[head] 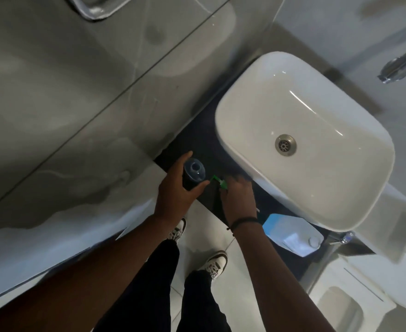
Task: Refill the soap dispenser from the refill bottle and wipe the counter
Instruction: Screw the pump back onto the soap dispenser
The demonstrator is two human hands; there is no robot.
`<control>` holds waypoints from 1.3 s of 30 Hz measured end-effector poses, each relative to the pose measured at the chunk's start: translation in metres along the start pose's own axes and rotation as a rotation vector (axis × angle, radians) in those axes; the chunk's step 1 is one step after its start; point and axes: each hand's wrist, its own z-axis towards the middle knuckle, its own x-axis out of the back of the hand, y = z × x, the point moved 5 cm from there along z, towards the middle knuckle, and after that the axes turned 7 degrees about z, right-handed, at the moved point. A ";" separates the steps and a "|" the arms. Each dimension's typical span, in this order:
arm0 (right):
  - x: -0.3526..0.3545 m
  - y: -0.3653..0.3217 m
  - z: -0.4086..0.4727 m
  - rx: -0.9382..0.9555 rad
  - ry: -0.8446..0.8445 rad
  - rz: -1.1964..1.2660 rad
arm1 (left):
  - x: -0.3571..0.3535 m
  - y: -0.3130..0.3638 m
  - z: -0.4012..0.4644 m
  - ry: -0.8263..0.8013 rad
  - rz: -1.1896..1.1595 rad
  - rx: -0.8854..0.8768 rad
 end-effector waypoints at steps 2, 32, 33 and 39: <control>0.005 -0.001 -0.004 0.005 0.007 0.019 | -0.001 0.000 0.000 0.002 -0.003 0.012; 0.085 -0.109 -0.031 0.343 0.386 0.728 | 0.002 0.005 0.001 -0.002 0.013 -0.002; 0.078 -0.107 -0.028 0.359 0.371 0.682 | 0.002 0.004 0.001 -0.006 0.012 -0.002; 0.043 -0.095 -0.014 0.302 0.275 0.553 | 0.001 0.001 0.000 -0.005 -0.031 -0.034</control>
